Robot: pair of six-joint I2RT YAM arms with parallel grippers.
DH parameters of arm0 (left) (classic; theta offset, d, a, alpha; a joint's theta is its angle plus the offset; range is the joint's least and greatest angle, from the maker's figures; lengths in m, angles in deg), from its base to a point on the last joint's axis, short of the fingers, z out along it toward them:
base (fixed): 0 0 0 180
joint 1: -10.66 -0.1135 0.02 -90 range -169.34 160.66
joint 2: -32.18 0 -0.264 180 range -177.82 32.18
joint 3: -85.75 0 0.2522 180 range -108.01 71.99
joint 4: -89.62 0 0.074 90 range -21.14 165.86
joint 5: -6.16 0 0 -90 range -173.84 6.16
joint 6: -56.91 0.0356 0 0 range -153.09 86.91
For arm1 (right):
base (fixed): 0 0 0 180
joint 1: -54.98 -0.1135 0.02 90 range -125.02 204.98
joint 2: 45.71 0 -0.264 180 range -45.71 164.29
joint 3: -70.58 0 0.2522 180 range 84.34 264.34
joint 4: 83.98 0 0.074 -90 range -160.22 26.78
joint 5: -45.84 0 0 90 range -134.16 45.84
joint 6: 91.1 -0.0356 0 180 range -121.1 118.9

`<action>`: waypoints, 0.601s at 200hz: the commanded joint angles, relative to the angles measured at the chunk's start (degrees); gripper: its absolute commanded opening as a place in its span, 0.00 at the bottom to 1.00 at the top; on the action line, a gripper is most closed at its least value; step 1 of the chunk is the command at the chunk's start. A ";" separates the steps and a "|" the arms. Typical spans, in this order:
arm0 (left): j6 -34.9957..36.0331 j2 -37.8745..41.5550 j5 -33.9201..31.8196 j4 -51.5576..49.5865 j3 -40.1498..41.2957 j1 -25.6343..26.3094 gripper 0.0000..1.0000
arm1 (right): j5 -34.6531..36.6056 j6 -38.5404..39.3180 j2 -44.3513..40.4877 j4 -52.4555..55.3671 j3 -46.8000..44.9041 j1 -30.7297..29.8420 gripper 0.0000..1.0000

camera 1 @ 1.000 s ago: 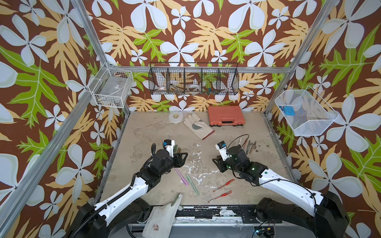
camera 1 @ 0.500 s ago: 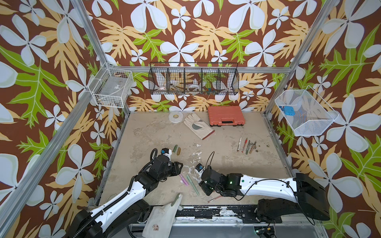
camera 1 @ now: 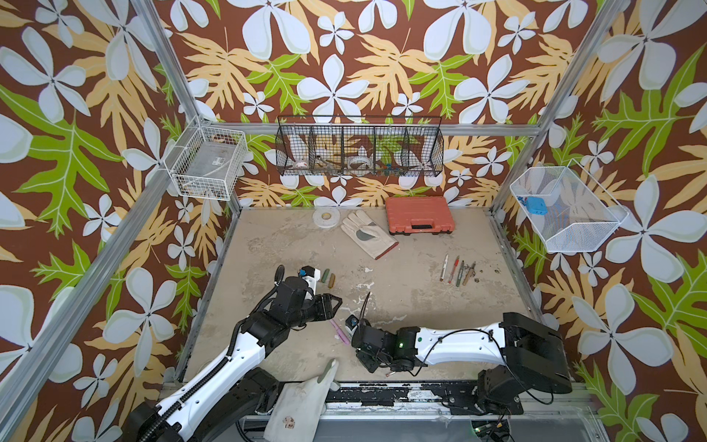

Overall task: Remove pen caps from pens
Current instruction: Pick up the pen from the bottom-center of the table.

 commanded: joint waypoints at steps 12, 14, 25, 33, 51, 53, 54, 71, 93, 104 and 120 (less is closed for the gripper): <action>2.17 0.61 7.63 -2.75 -0.32 -2.43 0.53 | 1.09 0.28 1.82 -0.15 0.41 -0.25 0.35; 2.18 0.61 7.83 -2.75 -0.34 -2.43 0.53 | 1.13 0.28 1.95 -0.19 0.41 -0.24 0.35; 2.27 0.56 8.74 -2.84 -0.28 -2.52 0.53 | 1.21 0.36 2.53 -0.07 0.41 -0.20 0.34; 2.45 0.67 9.19 -3.14 -0.21 -2.52 0.53 | 1.15 0.41 2.87 0.04 0.32 -0.20 0.34; 2.84 1.05 9.96 -4.31 -0.54 -2.60 0.53 | 1.17 0.37 3.17 -0.27 -0.33 -0.20 0.32; 2.88 1.05 9.91 -4.48 -0.73 -2.61 0.53 | 1.18 0.37 3.21 -0.22 -0.37 -0.18 0.32; 2.97 1.05 9.87 -4.54 -0.73 -2.61 0.53 | 1.22 0.37 3.23 -0.21 -0.38 -0.19 0.32; 4.38 0.33 9.91 -6.26 -1.88 -2.84 0.53 | 1.70 0.65 3.46 0.17 -0.64 -0.26 0.30; 5.55 -0.78 10.42 -6.97 -2.95 -3.29 0.53 | 3.49 0.71 3.89 1.16 -0.39 -0.11 0.28; 5.90 -1.30 10.83 -7.02 -3.15 -3.48 0.53 | 3.88 0.85 3.95 1.29 -0.39 -0.12 0.25; 6.28 -1.76 11.66 -6.62 -3.24 -3.74 0.54 | 3.99 0.98 4.12 1.04 -0.71 -0.02 0.22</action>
